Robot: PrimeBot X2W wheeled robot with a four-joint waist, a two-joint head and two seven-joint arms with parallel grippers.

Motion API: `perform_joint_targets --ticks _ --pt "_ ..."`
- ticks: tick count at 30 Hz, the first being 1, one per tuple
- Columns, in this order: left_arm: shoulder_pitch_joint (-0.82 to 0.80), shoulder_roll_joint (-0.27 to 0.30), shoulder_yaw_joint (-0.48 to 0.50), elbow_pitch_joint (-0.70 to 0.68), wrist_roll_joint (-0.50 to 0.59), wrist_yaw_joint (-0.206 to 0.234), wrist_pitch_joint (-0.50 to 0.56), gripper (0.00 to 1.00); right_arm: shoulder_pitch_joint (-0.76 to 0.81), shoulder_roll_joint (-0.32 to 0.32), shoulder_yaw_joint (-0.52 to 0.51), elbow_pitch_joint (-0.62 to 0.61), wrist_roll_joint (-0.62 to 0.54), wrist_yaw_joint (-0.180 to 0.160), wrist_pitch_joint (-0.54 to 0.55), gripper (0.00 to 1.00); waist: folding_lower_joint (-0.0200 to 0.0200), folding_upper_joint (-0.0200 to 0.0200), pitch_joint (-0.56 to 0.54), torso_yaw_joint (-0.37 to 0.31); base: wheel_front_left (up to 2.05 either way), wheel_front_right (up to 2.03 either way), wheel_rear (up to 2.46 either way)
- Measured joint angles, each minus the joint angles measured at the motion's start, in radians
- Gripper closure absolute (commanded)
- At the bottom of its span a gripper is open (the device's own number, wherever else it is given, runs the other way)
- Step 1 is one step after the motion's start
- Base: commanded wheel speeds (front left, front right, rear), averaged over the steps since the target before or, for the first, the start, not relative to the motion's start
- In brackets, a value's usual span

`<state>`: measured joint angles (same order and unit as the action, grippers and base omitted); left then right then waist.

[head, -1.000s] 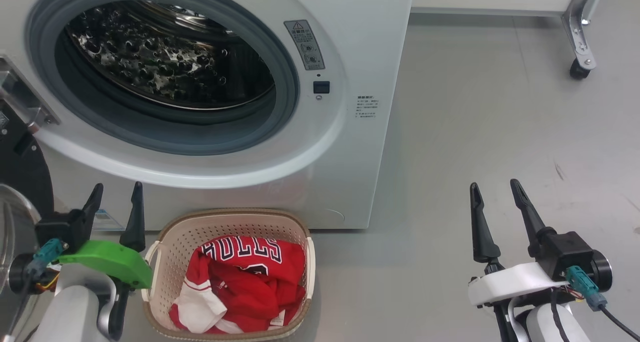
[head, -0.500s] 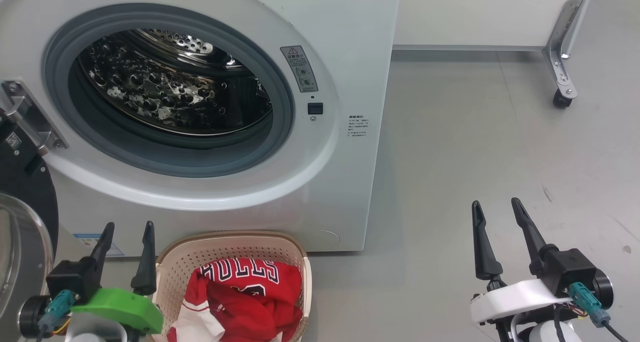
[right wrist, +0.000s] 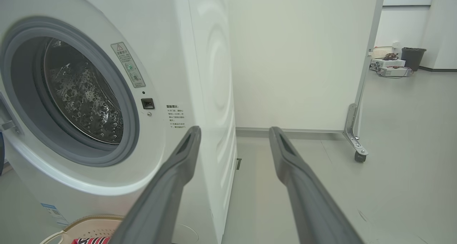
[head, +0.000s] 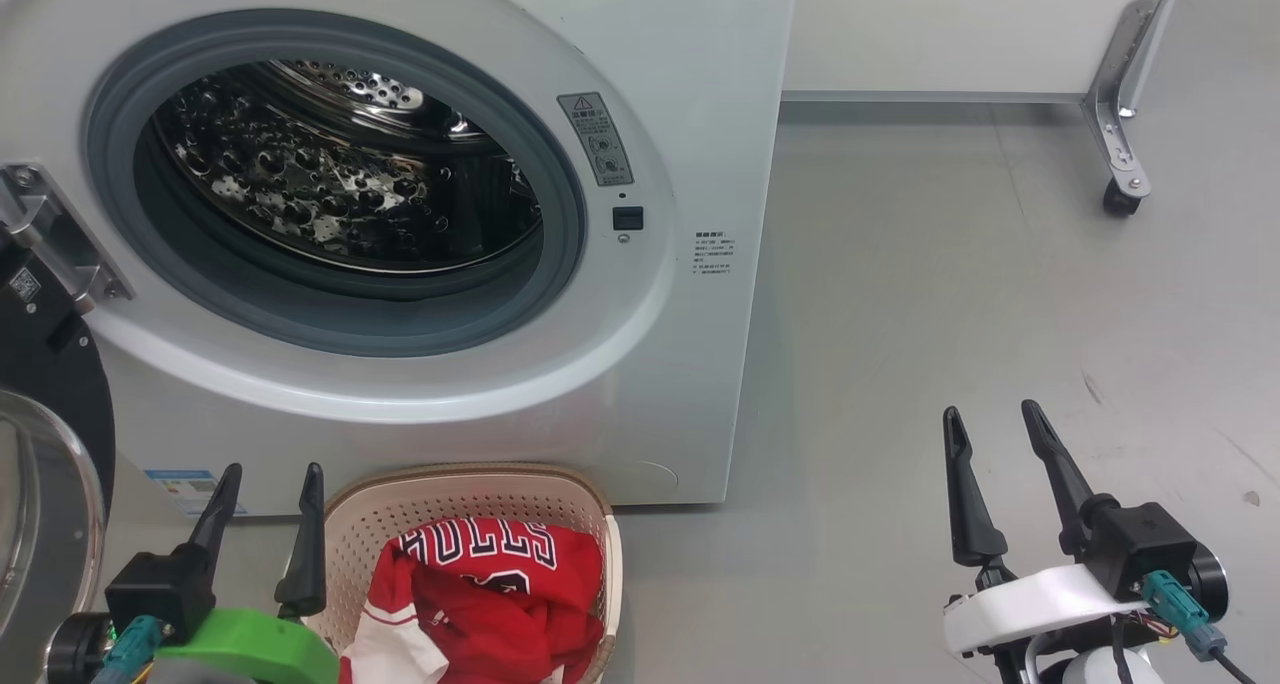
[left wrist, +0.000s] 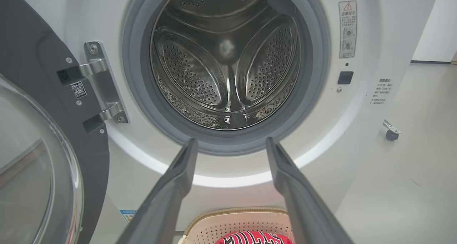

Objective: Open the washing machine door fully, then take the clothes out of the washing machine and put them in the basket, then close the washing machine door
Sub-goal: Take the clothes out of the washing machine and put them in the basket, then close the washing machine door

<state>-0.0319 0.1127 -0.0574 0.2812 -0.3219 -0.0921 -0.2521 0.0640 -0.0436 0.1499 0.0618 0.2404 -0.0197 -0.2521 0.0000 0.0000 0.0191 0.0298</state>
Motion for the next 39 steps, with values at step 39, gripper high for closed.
perform_joint_targets --ticks 39 --pt "0.069 -0.037 0.047 -0.086 0.058 -0.01 0.0 0.0 0.008 0.0 -0.003 -0.003 0.0 0.01 0.0 0.0 0.0 0.0 0.002 -0.006 -0.03 0.03 0.0"
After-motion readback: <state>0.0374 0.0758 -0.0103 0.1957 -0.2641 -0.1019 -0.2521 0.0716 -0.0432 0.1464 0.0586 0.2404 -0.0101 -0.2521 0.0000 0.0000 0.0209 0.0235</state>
